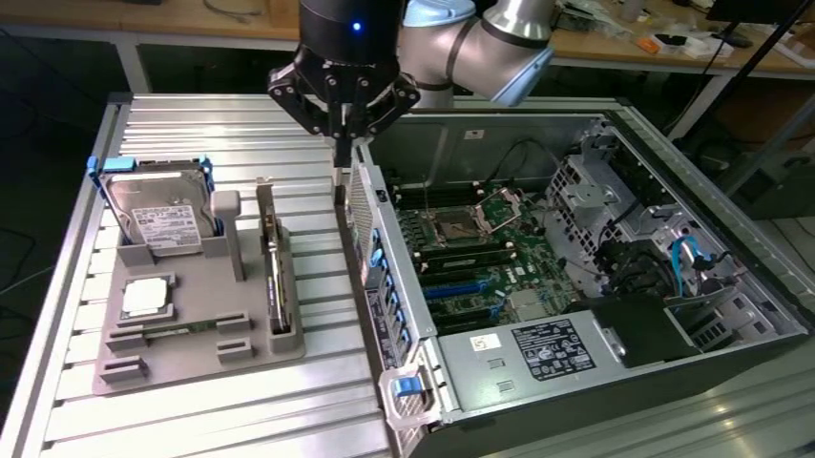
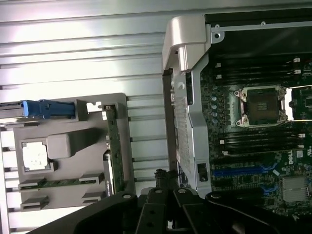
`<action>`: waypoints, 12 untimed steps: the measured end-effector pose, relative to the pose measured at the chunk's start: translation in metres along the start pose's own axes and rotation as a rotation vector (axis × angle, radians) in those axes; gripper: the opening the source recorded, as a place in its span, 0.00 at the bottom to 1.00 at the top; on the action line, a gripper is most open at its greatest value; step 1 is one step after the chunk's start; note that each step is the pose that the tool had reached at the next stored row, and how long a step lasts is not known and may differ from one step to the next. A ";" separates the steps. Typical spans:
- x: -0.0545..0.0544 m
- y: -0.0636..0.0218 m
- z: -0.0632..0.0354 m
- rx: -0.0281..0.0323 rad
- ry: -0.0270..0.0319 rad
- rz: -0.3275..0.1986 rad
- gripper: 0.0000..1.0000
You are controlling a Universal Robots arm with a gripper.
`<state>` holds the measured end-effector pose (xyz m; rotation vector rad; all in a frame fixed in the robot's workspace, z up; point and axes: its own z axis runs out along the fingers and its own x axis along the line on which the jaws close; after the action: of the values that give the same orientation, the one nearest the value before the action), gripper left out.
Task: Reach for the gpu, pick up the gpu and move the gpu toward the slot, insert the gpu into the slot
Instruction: 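Reach for the gpu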
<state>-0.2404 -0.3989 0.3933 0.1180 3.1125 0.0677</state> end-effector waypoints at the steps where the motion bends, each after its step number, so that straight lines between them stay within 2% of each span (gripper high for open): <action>1: 0.003 -0.0002 -0.0001 0.0000 -0.0001 0.000 0.11; 9: 0.022 -0.0017 -0.0006 0.0000 0.0000 0.000 0.11; 12: 0.034 -0.0026 -0.0009 0.0000 0.0000 0.000 0.11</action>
<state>-0.2744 -0.3989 0.3933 0.1179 3.1124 0.0677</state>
